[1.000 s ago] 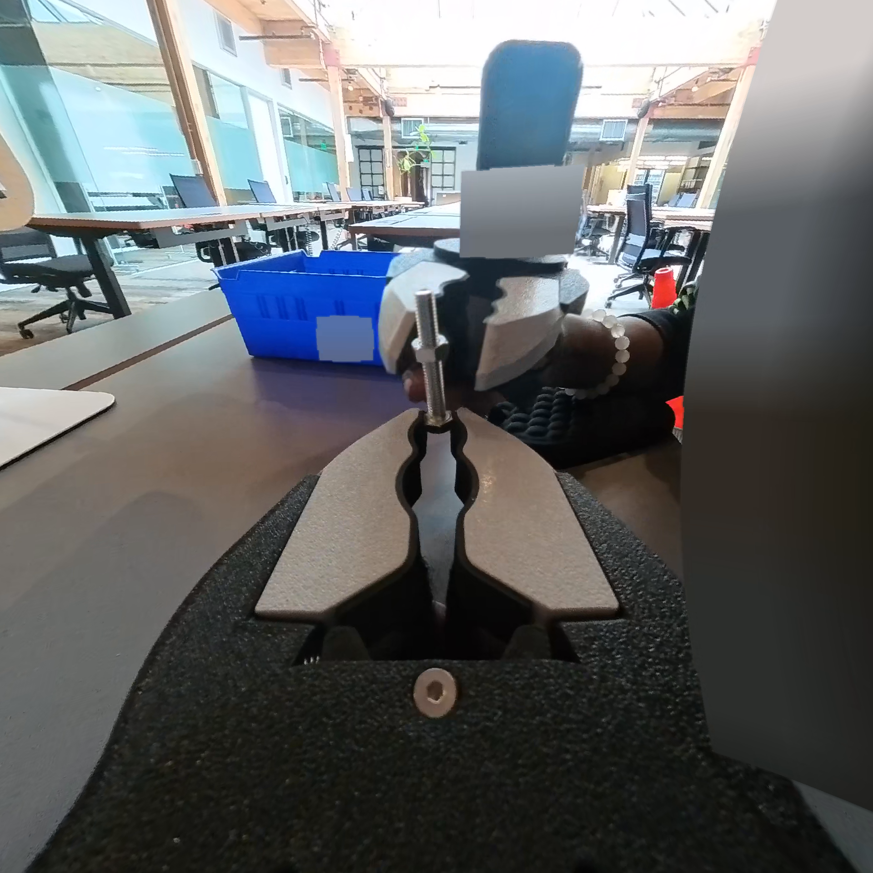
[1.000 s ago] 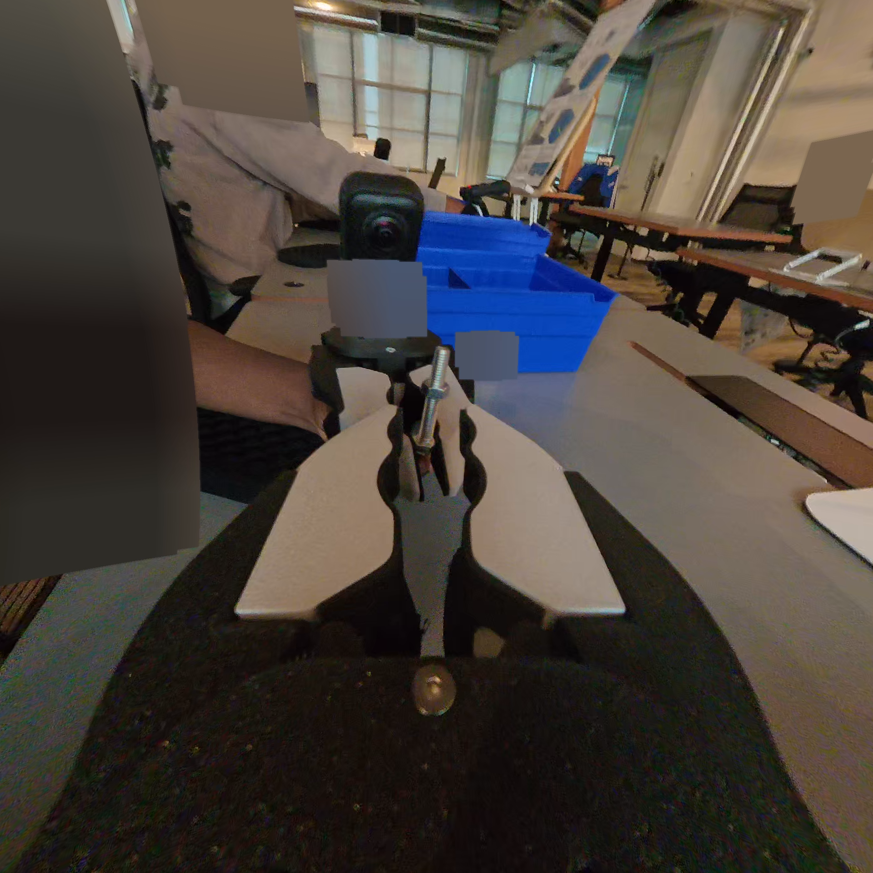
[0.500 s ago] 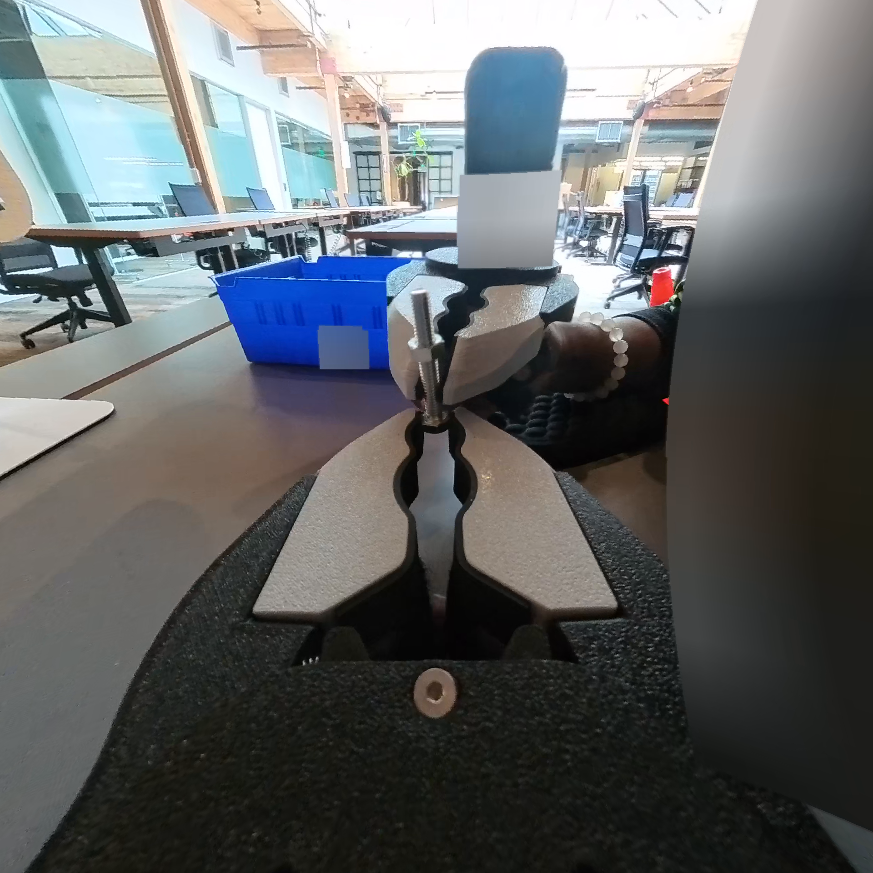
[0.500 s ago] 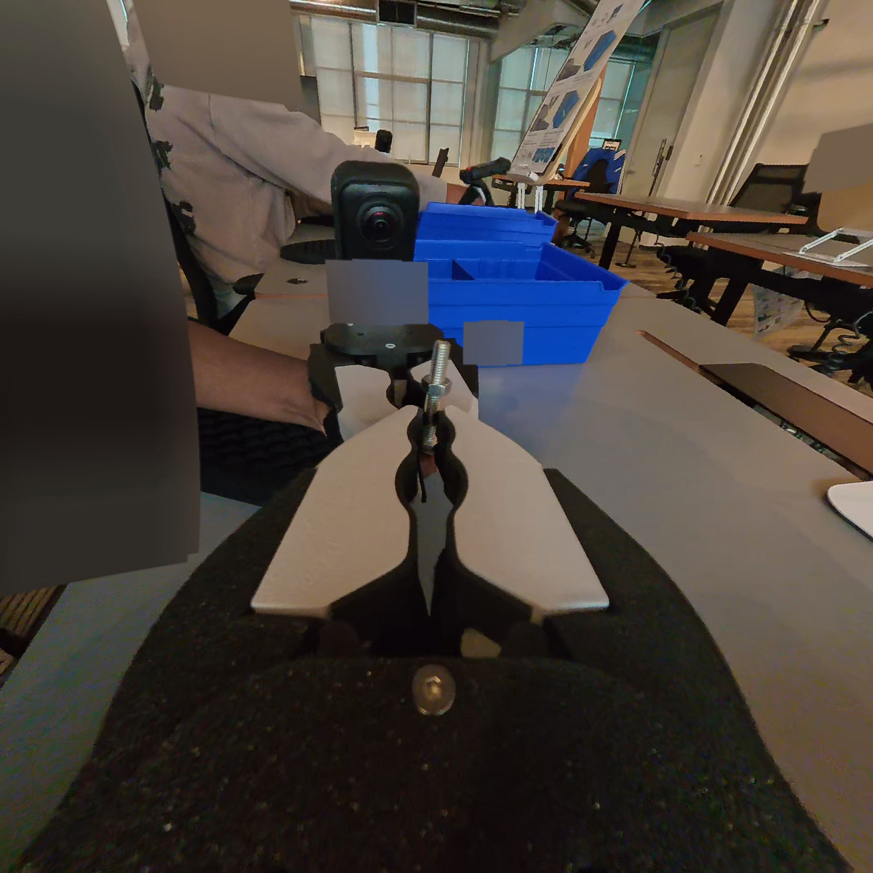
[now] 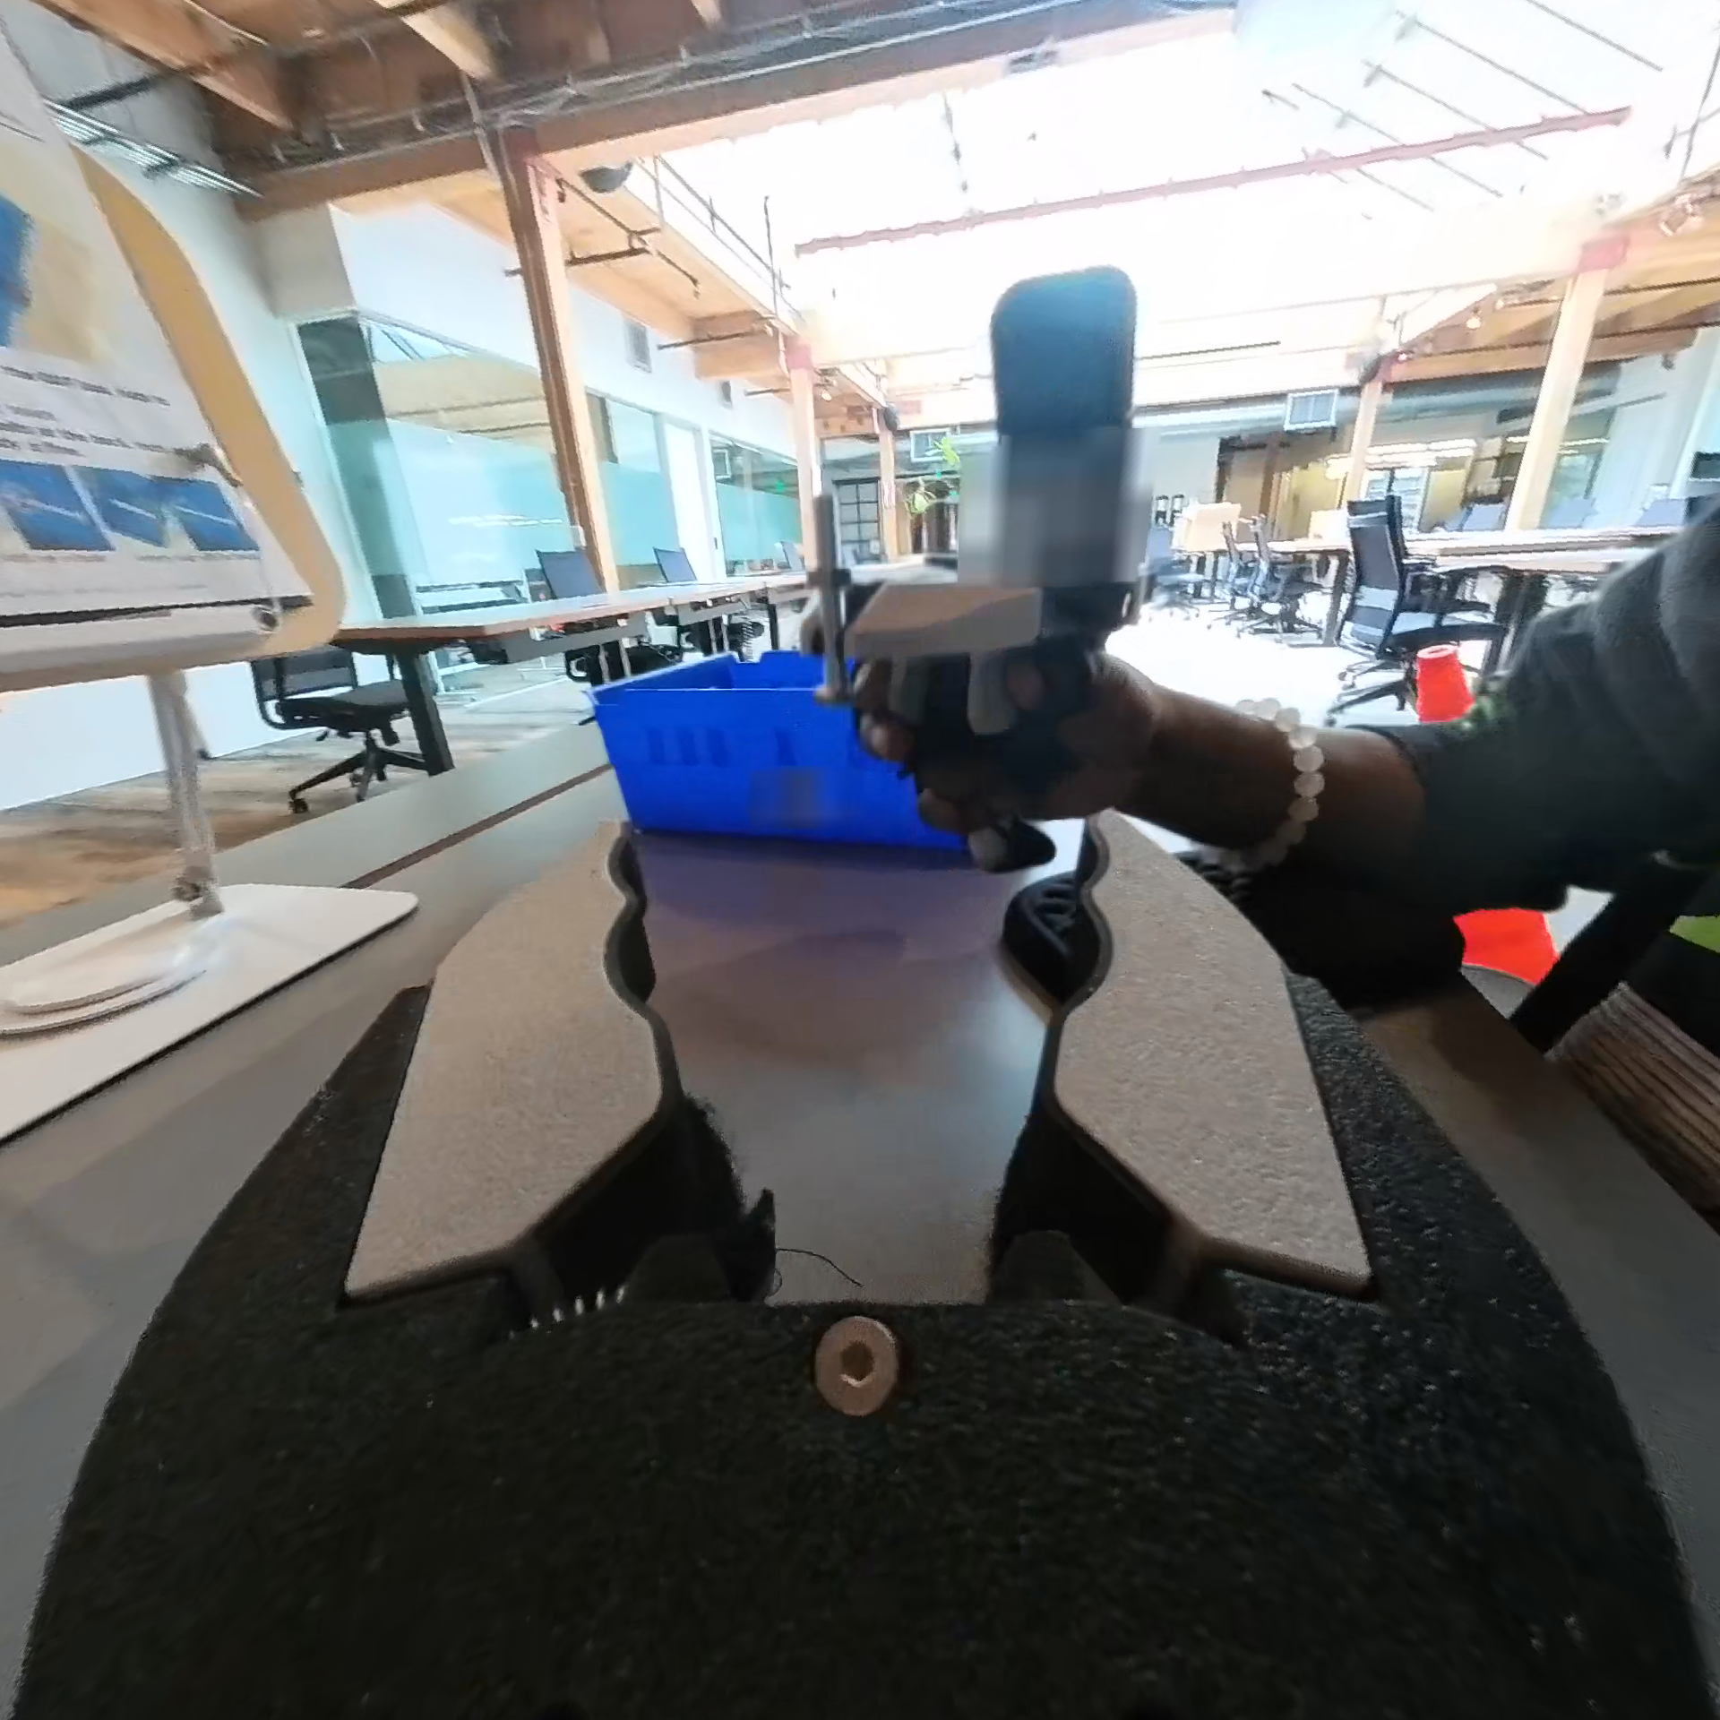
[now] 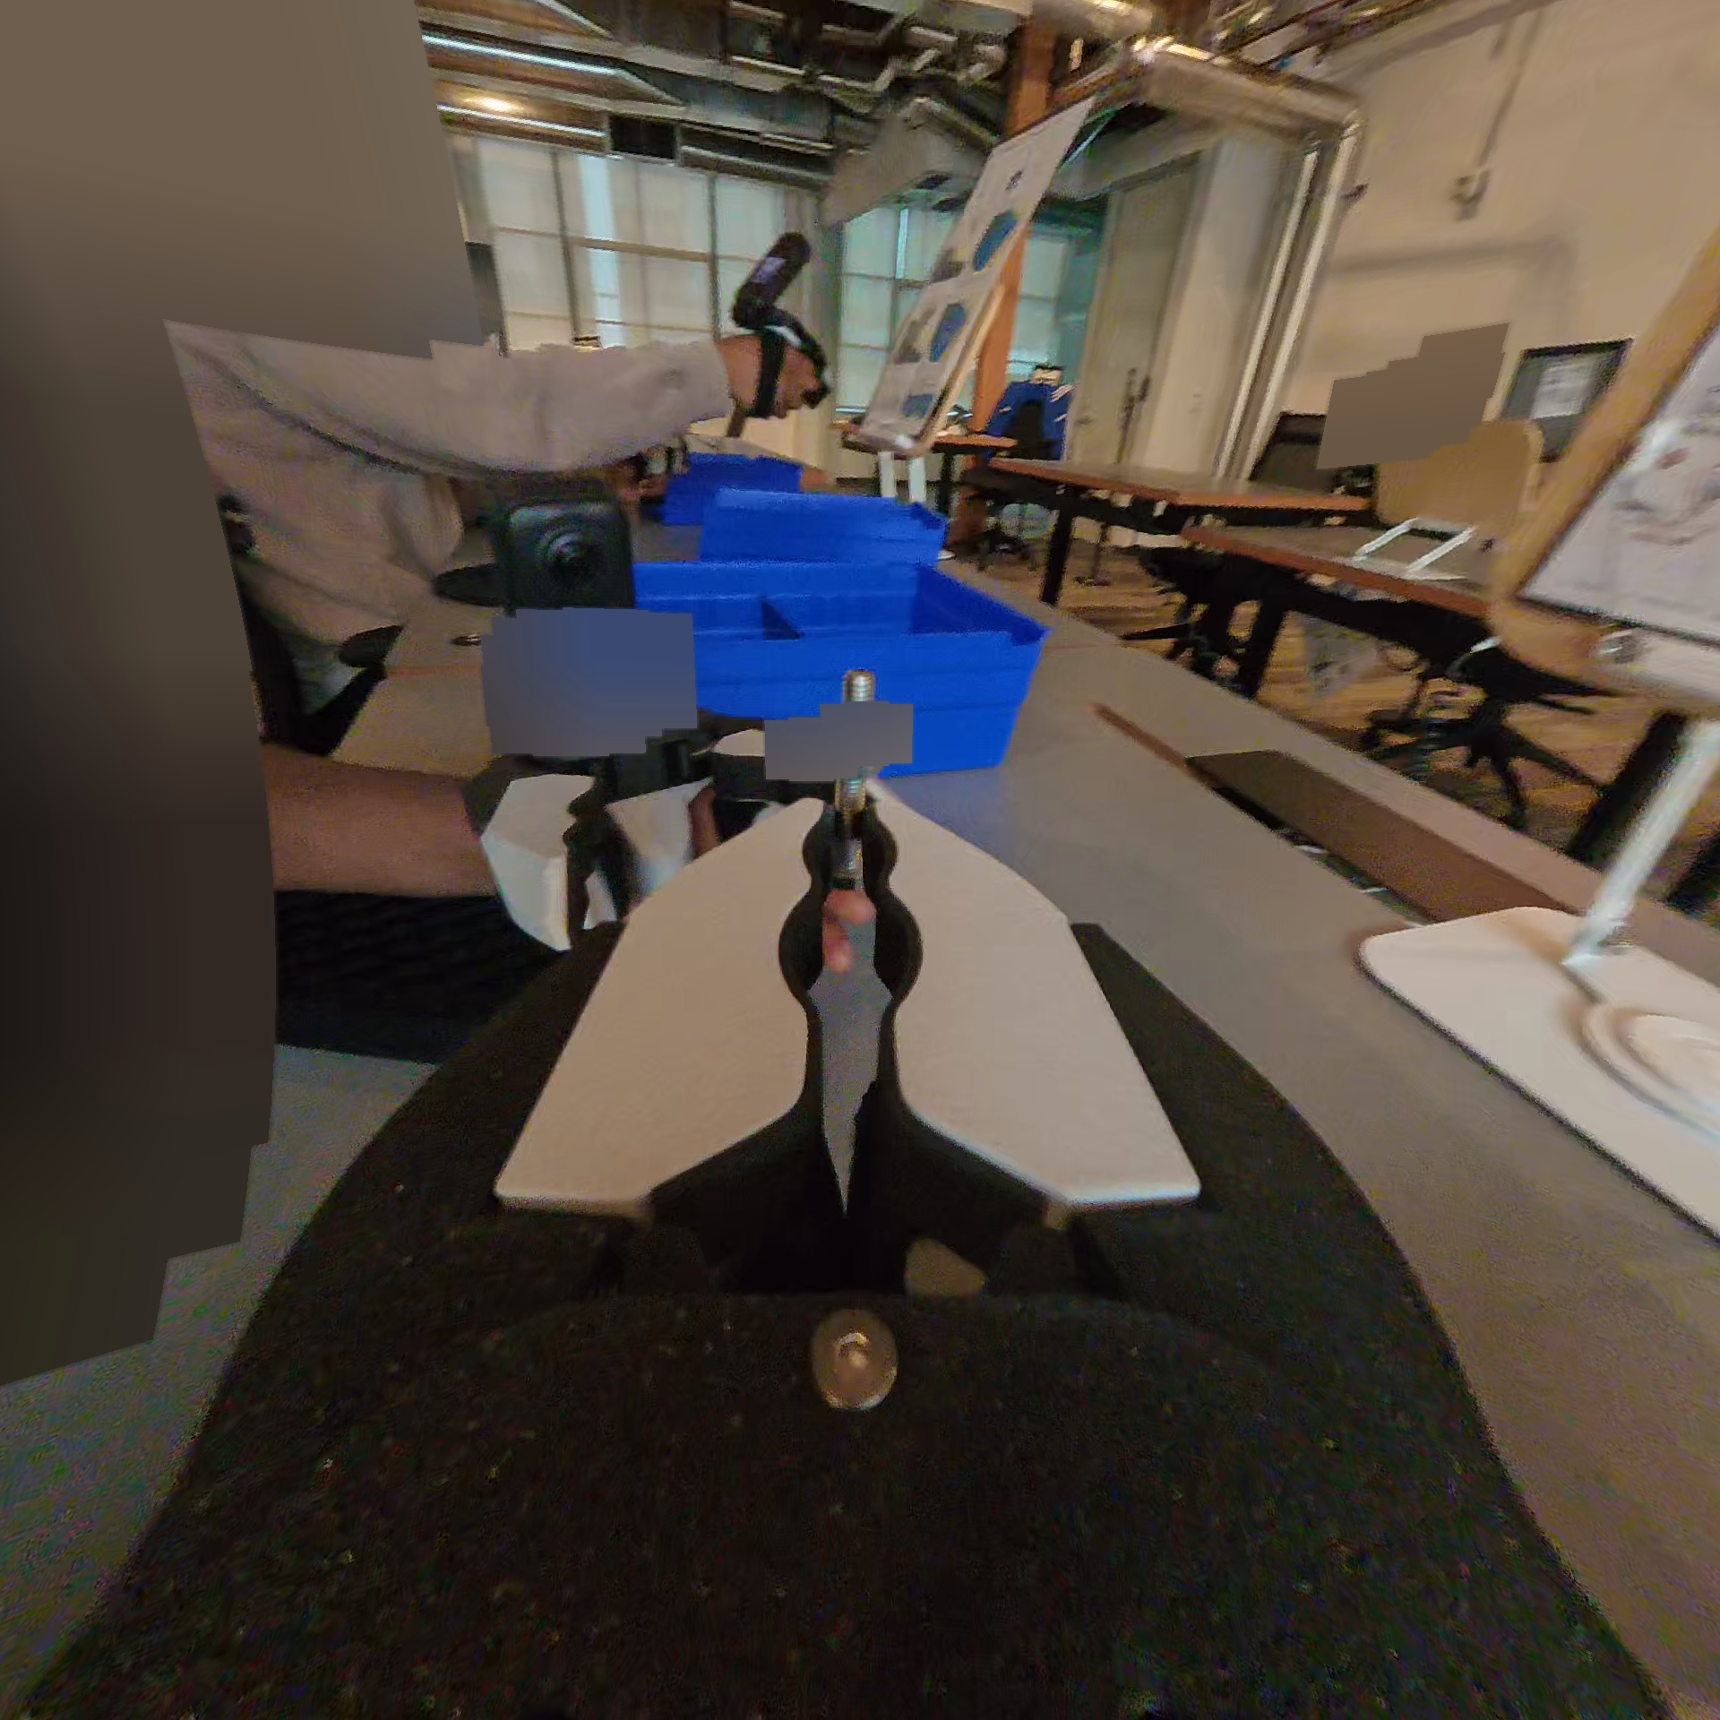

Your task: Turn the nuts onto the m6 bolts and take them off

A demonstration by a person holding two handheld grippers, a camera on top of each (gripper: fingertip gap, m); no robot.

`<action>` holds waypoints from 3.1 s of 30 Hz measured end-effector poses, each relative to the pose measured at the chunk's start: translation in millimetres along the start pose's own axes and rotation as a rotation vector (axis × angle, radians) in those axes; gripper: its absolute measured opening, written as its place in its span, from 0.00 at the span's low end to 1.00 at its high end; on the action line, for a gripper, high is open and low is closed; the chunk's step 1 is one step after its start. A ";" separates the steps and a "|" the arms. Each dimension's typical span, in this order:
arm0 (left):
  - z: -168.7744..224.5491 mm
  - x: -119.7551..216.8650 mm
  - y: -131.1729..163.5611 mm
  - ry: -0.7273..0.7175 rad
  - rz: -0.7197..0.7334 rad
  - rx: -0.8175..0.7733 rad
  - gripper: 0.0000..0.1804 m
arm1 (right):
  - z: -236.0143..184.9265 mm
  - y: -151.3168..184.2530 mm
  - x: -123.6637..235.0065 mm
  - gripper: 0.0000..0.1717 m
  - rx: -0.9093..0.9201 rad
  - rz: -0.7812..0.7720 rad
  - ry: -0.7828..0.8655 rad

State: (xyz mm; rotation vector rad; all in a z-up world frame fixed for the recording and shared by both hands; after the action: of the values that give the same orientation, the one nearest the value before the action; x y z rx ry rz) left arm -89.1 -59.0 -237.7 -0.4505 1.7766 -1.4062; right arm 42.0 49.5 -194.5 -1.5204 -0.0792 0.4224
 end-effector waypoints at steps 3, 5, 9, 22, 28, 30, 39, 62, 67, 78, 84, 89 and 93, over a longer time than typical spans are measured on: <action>-4.2 2.7 -1.9 -0.044 0.010 -0.015 0.47 | 18.5 -26.6 19.9 0.03 0.044 0.001 0.098; -5.1 3.6 -2.5 -0.059 0.012 -0.018 0.46 | 34.5 -48.0 40.1 0.03 0.077 -0.006 0.186; -7.8 4.7 -1.2 -0.103 -0.008 -0.026 0.44 | 71.0 -81.4 91.8 0.03 0.111 -0.171 0.394; -18.5 7.1 9.2 -0.237 -0.163 -0.005 0.41 | 188.9 -54.9 237.4 0.03 -0.307 -1.016 0.872; -19.6 7.6 9.3 -0.241 -0.173 -0.002 0.41 | 225.3 -14.6 263.6 0.03 -0.461 -1.292 0.949; -19.7 7.5 9.5 -0.238 -0.175 0.000 0.41 | 234.5 -5.2 266.6 0.03 -0.493 -1.342 0.968; -19.5 7.0 10.1 -0.227 -0.182 0.002 0.41 | 260.8 20.3 265.2 0.03 -0.535 -1.485 1.018; -19.4 6.9 11.3 -0.215 -0.192 0.020 0.41 | 226.7 -47.0 262.1 0.37 -0.305 -1.249 0.953; -18.9 6.8 11.4 -0.215 -0.196 0.015 0.41 | 200.6 -78.6 293.1 0.43 -0.241 -1.194 1.002; -10.6 7.3 -21.3 -0.263 -0.288 -0.100 0.43 | 171.5 -68.4 346.0 0.39 -0.336 -1.137 1.038; 20.2 24.7 -76.1 -0.356 -0.345 -0.191 0.43 | 166.2 -48.8 353.2 0.34 -0.388 -1.145 1.003; 30.8 79.6 -132.2 -0.636 -0.514 -0.390 0.42 | 159.7 -41.6 355.7 0.33 -0.380 -1.136 0.993; 37.4 136.5 -168.0 -0.854 -0.719 -0.405 0.43 | 156.2 -36.4 360.6 0.30 -0.393 -1.127 0.998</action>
State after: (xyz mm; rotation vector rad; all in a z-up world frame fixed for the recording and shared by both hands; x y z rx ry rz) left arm -177.1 -231.7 -134.3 -1.7427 1.1827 -0.9949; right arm 335.2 311.9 -224.7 -1.6474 -0.2175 -1.3012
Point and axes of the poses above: each gripper's, where its closed fingertips meet, x back along the fingers, y out of its underside, z = x × y across the jaws, the point moved 8 cm from there along x, back along the fingers, and after that the axes turned 11 degrees about z, right-handed, at the moved point
